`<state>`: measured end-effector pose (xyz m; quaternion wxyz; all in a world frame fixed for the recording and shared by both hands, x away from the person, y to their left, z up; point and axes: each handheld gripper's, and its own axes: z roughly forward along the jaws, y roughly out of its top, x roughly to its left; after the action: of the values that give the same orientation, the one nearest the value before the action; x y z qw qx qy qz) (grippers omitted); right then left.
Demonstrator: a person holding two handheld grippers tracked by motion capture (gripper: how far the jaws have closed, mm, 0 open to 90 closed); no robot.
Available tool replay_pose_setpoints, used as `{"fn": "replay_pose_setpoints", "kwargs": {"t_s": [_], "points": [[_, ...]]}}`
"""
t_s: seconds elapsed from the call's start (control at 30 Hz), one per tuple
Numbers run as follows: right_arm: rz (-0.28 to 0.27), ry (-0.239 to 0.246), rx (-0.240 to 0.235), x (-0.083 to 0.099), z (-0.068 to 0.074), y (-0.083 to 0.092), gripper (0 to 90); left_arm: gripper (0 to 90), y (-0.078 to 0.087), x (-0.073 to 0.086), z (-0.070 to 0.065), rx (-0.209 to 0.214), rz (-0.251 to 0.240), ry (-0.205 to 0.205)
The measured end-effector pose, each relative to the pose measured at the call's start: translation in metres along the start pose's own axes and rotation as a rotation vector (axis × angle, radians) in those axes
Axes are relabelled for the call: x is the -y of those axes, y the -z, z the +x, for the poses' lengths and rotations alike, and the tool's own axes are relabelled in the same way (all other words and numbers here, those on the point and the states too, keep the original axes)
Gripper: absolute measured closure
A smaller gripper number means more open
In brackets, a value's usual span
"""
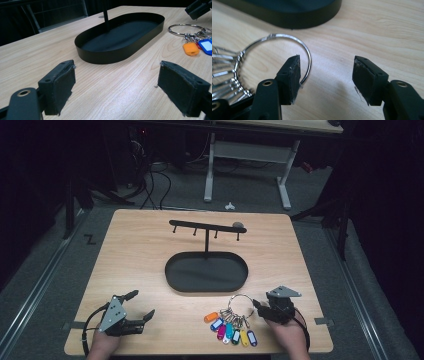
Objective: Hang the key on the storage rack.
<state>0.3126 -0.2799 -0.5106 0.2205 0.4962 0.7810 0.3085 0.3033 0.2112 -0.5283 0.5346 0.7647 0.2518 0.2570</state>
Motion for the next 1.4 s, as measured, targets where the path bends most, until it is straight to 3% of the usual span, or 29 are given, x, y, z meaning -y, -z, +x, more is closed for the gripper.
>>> {"fn": "replay_pose_setpoints", "kwargs": {"t_s": [0.13, 0.33, 0.57, 0.77, 0.8, 0.93, 1.1, 1.2, 1.27, 1.4], "points": [[0.061, 0.057, 0.007, 0.001, 0.005, -0.005, 39.9, 15.0, 0.0, 0.0, 0.0, 0.0, 0.001, 0.0], [0.076, 0.065, -0.003, 0.0, 0.005, -0.003, 40.1, 15.0, 0.0, 0.0, 0.0, 0.001, 0.001, -0.001], [0.103, 0.072, -0.065, -0.01, 0.002, 0.008, 42.1, 15.0, 0.0, 0.0, 0.0, 0.002, 0.0, -0.004], [0.212, 0.122, -0.094, -0.028, -0.007, 0.01, 42.1, 15.0, 0.001, 0.0, -0.001, 0.001, 0.0, -0.007], [0.25, 0.126, -0.125, -0.035, -0.01, 0.009, 41.6, 15.0, 0.001, 0.0, -0.001, 0.001, 0.0, -0.007], [0.297, 0.117, -0.146, -0.043, -0.012, 0.007, 40.4, 15.0, 0.0, 0.0, -0.001, 0.001, 0.0, -0.003], [0.399, 0.123, -0.184, -0.052, -0.013, -0.002, 37.7, 15.1, 0.0, 0.0, -0.001, 0.002, 0.001, -0.003], [0.46, 0.177, -0.2, -0.06, -0.011, -0.009, 34.5, 15.0, 0.0, 0.0, 0.0, 0.003, 0.001, -0.003], [0.469, 0.189, -0.201, -0.062, -0.01, -0.01, 34.1, 15.0, 0.0, 0.0, 0.0, 0.003, 0.0, -0.003], [0.513, 0.263, -0.197, -0.072, -0.001, -0.022, 35.4, 15.0, 0.0, 0.0, 0.0, 0.003, 0.003, -0.005]]}}
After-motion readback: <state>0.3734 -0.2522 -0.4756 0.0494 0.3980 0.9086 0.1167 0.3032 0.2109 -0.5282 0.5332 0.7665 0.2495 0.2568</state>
